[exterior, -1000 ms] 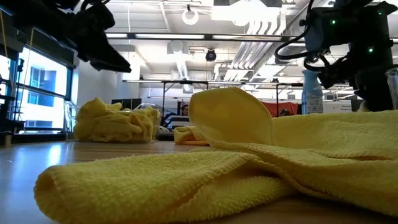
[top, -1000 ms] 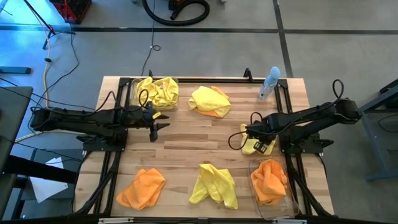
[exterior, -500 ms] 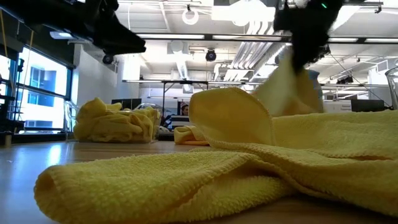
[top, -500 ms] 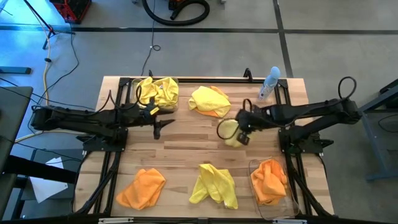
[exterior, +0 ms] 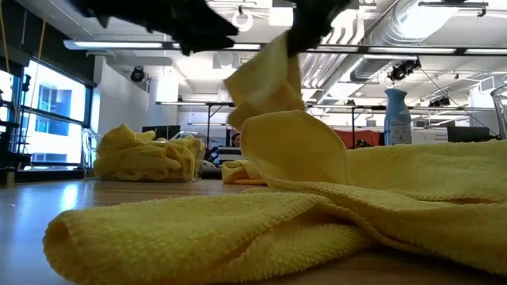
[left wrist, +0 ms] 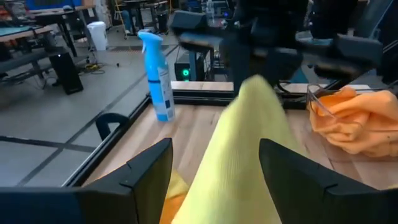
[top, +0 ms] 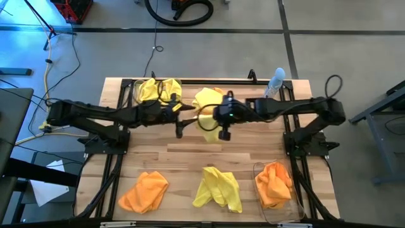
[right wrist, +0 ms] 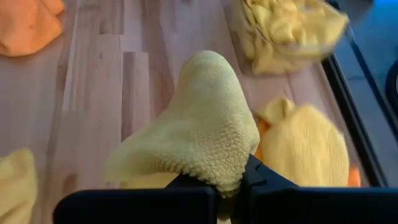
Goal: Sort microfiber towel by color & place in baskets
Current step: Put the yellow towel into the top transparent bin
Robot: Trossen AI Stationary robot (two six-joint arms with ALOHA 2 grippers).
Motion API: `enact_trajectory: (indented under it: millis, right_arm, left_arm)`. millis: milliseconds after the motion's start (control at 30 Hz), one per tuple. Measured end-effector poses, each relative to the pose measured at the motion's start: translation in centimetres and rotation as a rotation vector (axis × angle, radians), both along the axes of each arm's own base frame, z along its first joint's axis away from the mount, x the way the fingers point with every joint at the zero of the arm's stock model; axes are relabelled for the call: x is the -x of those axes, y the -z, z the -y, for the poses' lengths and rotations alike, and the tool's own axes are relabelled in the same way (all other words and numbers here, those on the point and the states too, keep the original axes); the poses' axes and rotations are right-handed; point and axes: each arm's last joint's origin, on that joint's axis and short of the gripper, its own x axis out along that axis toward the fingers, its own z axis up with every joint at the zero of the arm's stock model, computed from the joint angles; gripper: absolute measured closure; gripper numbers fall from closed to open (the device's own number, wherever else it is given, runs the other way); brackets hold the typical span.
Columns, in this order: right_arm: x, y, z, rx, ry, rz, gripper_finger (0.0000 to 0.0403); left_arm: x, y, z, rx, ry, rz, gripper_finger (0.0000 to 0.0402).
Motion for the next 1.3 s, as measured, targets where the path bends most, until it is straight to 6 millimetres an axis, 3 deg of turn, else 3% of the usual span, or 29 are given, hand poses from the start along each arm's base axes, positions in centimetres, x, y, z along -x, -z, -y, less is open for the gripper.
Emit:
enact_trajectory:
  millis: [233,567,700,800,900,967,1100,1300]
  right_arm:
    - [-3.6,-0.4,0.1,0.053,-0.114,-0.005,0.0402]
    - [-4.6,-1.9,-0.3,0.08,-0.17,0.108,0.0402]
    - [-4.6,-1.9,-0.2,0.068,-0.145,0.106,0.0396]
    - [-4.4,-1.7,-0.1,0.072,-0.117,0.084,0.0378]
    - [-4.4,-1.6,-0.1,0.065,-0.11,0.075,0.0347]
    - [-4.3,-1.5,0.0,0.057,-0.099,0.064,0.0325]
    - [-4.0,-0.7,0.5,0.052,-0.08,0.016,0.0283]
    - [-2.8,3.1,1.9,-0.031,-0.003,-0.123,0.026]
  left_arm:
    - [-3.0,0.1,0.0,0.004,0.078,-0.09,0.0172]
    - [-3.5,1.3,-0.1,-0.009,0.067,-0.174,0.0174]
    - [-3.3,1.5,-0.2,-0.022,0.004,-0.2,0.0213]
    - [-3.2,1.8,-0.4,-0.014,-0.019,-0.226,0.028]
    - [-2.7,1.7,-0.5,-0.007,-0.027,-0.259,0.0363]
    - [-2.2,1.5,-0.8,0.005,-0.04,-0.272,0.0389]
    - [-0.6,0.1,-1.5,0.016,-0.078,-0.263,0.0386]
    - [3.5,-2.0,-3.9,-0.082,-0.276,-0.319,0.0398]
